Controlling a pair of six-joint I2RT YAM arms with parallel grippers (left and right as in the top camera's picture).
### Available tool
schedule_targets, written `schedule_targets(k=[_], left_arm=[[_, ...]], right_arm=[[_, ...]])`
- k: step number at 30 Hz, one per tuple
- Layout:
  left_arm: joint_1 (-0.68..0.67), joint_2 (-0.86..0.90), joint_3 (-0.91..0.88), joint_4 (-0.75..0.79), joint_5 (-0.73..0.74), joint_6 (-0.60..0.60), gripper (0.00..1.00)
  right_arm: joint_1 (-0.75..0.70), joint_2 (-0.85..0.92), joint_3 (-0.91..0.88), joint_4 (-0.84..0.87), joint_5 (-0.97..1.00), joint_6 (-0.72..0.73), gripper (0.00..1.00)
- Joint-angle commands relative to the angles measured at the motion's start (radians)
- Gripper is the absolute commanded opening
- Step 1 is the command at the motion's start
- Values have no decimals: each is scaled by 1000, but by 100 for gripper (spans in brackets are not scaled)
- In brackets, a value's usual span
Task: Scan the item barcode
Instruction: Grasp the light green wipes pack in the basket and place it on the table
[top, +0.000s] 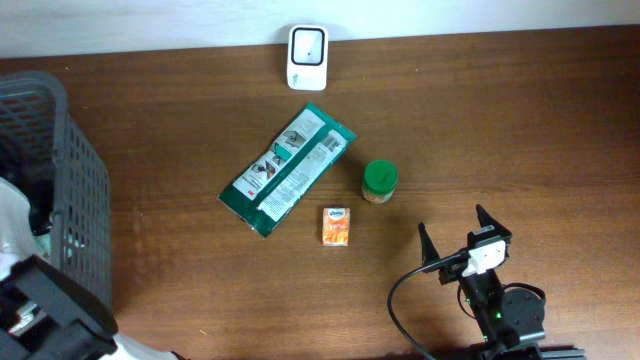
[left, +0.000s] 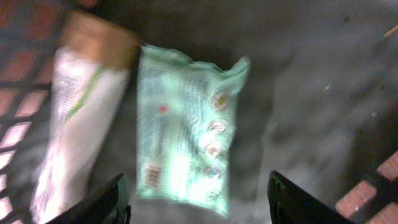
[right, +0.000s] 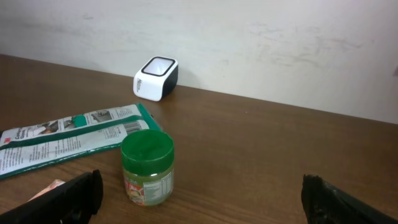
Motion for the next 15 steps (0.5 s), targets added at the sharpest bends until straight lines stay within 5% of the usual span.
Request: schedule_targets(k=[1,6,9,10,15], left_arm=[[6,80,-16,22,80,85,63],[14,198,-21,12,51,89,57],[14,215,-20,-1,54,88,6],[14,215,-6,-23,54,88,0],[5,69,359,-289,106,54,0]], right_arm=[[-6,-6,-5,-5,-10,3,98],[-6,-6,-5,-4,-10,3,98],[-6,-6,-5,-4,-10,3,98],[-6,-6,-5,-5,-10,3,98],[-6,-6,-5,-5,-10,3,98]])
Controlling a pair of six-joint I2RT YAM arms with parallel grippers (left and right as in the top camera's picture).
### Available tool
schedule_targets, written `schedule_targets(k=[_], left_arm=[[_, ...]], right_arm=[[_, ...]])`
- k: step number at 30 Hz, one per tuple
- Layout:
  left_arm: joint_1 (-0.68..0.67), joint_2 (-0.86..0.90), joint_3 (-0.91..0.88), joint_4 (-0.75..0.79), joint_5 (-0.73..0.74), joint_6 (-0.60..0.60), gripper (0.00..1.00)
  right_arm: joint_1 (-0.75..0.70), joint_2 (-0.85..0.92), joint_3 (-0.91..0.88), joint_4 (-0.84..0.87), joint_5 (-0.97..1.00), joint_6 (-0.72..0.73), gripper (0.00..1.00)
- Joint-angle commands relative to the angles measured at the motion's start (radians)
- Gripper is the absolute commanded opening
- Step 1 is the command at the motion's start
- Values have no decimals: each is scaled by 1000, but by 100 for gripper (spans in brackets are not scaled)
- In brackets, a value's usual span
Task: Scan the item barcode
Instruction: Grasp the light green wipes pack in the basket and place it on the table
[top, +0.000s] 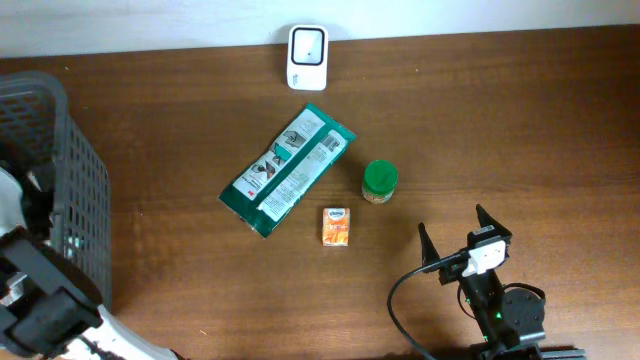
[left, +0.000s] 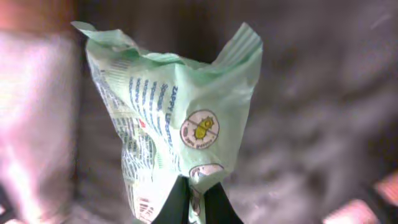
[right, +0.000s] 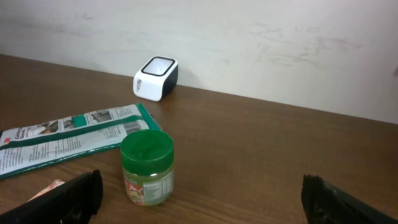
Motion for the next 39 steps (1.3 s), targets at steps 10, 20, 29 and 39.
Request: schedule_targets(k=[10,20,29,39], left_arm=[[-745,-586,256,-176,235,-64,0],[-1196,-211,-200,18,171,-256,0],[-1262,-187,2,-48,-42,-295,87],[-715,-597,402,-237,-121,-250,99]], right_arm=[[-6,-6,-5,-5,-10,4,98],[-6,-6,-5,-5,-10,4,98],[-6,-6,-5,-5,-10,4,98],[-6,-6,-5,-5,-10,4,99]])
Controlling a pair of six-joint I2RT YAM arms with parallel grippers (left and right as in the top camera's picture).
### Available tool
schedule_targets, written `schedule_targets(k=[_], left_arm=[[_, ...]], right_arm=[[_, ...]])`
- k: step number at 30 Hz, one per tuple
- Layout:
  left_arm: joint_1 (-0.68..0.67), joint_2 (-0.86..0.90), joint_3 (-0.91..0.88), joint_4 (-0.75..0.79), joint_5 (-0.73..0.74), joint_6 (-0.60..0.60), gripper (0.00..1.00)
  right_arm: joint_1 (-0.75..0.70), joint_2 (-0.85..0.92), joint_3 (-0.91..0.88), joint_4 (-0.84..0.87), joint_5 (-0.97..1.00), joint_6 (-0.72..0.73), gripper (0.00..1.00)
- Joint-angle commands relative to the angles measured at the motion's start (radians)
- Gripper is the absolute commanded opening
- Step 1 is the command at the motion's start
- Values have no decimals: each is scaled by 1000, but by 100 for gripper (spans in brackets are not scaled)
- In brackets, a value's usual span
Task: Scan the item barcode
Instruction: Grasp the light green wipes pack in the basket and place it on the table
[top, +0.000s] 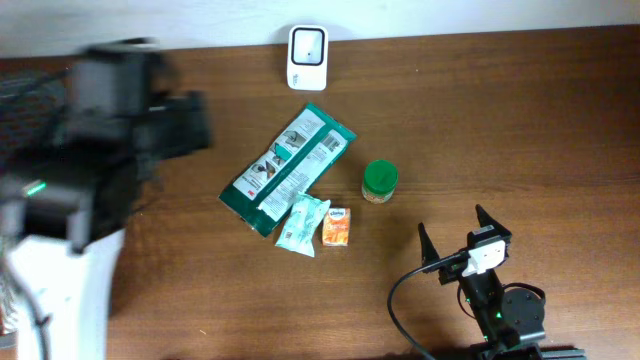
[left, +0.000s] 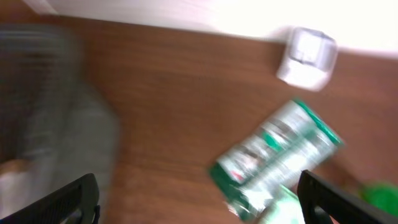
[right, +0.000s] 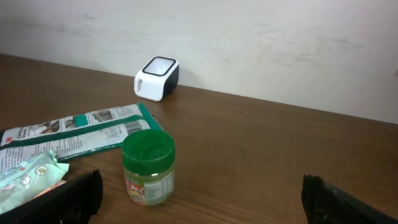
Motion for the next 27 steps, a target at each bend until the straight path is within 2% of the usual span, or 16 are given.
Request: schedule_targets(k=[1,5,7,8,9,11,12,16,20,23,24,26,27], left_arm=[[295,-53,14,2,-31,8,99],[725,26,-15,25,-31,-15,99],[811,64,-85,45,-31,-14,99],[859,77,-175,80,-31,-2,99],[904,77,-288,144,-31,64,99],[940,77,-413,242,-22,160,99],[944,77,-518,340,-20,277,99],[977,109,-742,611,-32,438,96],[1054,262,-762,671,-35,443,89],[1053,377,-763,704,-35,444,87],[1054,401,-763,716,-35,444,84],[1054,440,-765,704,-49,444,68],[1053,449,-766,703,-49,443,53]], right_arm=[[-6,-8,-5,-5,-6,4,98],[-6,-8,-5,-5,-6,4,98],[-6,-8,-5,-5,-6,4,98],[-6,-8,-5,-5,-6,4,98],[-6,-8,-5,-5,-6,4,98],[-6,-8,-5,-5,-6,4,98],[-6,-8,-5,-5,-6,4,98],[-6,-8,-5,-5,-6,4,98],[-6,-8,-5,-5,-6,4,98],[-6,-8,-5,-5,-6,4,98],[-6,-8,-5,-5,-6,4,98],[-6,-8,-5,-5,-6,4,98],[-6,-8,-5,-5,-6,4,98]])
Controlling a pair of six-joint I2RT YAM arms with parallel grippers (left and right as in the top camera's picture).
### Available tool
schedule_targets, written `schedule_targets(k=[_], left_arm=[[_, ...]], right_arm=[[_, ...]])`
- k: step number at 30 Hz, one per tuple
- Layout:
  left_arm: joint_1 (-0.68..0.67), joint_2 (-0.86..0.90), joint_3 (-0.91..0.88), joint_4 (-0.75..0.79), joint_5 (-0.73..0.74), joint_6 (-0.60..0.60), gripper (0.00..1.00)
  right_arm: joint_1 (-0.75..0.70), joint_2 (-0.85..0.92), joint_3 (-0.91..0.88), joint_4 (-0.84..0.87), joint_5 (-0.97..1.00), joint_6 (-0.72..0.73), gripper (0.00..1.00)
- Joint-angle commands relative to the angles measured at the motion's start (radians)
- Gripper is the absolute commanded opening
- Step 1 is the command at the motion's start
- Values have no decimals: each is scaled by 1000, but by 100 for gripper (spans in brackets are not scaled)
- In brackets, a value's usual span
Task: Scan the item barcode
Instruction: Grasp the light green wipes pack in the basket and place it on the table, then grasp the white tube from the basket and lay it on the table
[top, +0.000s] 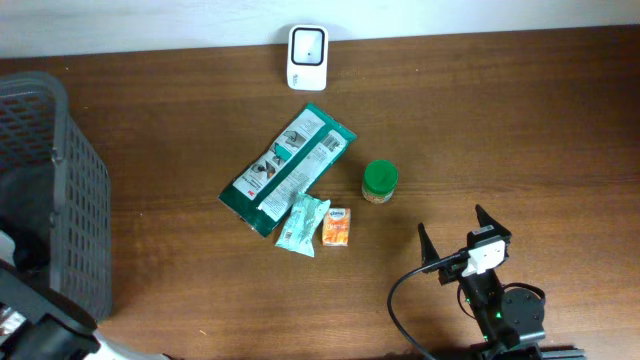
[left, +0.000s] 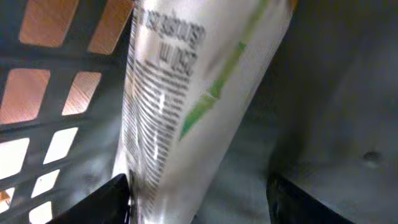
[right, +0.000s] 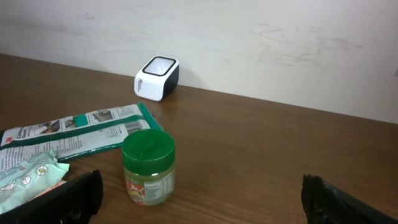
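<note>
The white barcode scanner (top: 307, 57) stands at the table's far edge. On the table lie a long green-and-white pouch (top: 287, 168), a light green packet (top: 302, 222), a small orange box (top: 336, 226) and a green-lidded jar (top: 379, 181). My left gripper (left: 199, 208) is open inside the grey basket (top: 50, 190), with a white package with a green stripe (left: 199, 93) lying between its fingers, close to the left one. My right gripper (right: 202, 202) is open near the front edge, facing the jar (right: 148, 167) and scanner (right: 157, 78).
The basket's slatted wall (left: 56, 74) stands left of the white package. In the overhead view my left arm (top: 30, 330) shows at the bottom left corner. A pale wall runs behind the scanner.
My left gripper was open above the table left of the long pouch; now it is down inside the basket, open around a white package. The items on the table and the right arm have not moved.
My left gripper was open over a light green packet in the basket, then shut on it. Later the packet lay on the table beside the orange box, with the gripper open above the table. Now the gripper is in the basket again.
</note>
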Motion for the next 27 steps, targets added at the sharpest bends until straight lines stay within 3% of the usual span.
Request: schedule_targets(k=[1,4,5,6,8,12,16,19,24,27], left_arm=[[3,24,-10,-10,-2,0,41],[3,24,-29,-10,-1,0,49],[3,24,-34,-10,-1,0,34],[3,23,-34,-11,-1,-1,0],[-4,-5,-14,-57,-2,-43,0],[-118,-221,160,-227,1,-84,0],[-358,-506,343,-203,3,-167,0],[-658,-679,382,-134,6,-186,0],[-1004,-602,351,-261,6,-191,0],[-1100,-410,350,-485,6,-304,0]], right_arm=[[-6,-8,-5,-5,-6,4,99],[-6,-8,-5,-5,-6,4,98],[-6,-8,-5,-5,-6,4,98],[-6,-8,-5,-5,-6,4,98],[-6,-8,-5,-5,-6,4,98],[-6,-8,-5,-5,-6,4,98],[-6,-8,-5,-5,-6,4,98],[-6,-8,-5,-5,-6,4,98],[-6,-8,-5,-5,-6,4,98],[-6,-8,-5,-5,-6,4,98]])
